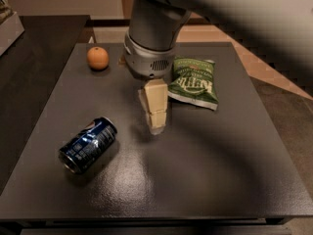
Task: Pick pepsi can
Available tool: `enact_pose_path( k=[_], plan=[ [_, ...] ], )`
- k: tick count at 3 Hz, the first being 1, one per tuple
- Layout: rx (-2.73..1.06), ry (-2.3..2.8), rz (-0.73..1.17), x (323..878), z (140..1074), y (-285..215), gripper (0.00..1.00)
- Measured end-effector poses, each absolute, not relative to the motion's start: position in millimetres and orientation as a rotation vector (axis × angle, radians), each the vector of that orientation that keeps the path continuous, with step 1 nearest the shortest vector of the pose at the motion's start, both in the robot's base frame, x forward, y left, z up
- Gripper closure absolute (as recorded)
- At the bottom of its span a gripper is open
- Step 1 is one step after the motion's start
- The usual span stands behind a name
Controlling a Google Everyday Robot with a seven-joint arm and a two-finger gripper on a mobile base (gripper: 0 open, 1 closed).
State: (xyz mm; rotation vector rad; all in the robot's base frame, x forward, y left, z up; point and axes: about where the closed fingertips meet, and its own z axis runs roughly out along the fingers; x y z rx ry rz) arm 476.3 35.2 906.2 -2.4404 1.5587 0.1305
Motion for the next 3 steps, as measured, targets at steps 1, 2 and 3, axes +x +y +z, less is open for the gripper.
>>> enact_pose_path(
  k=[1, 2, 3],
  plan=[
    [-2.545, 1.423, 0.196, 472, 889, 69, 0.0],
    [-2.637, 1.308, 0.249, 466, 872, 91, 0.0],
    [-2.709, 1.224, 0.295, 456, 859, 105, 0.0]
  ],
)
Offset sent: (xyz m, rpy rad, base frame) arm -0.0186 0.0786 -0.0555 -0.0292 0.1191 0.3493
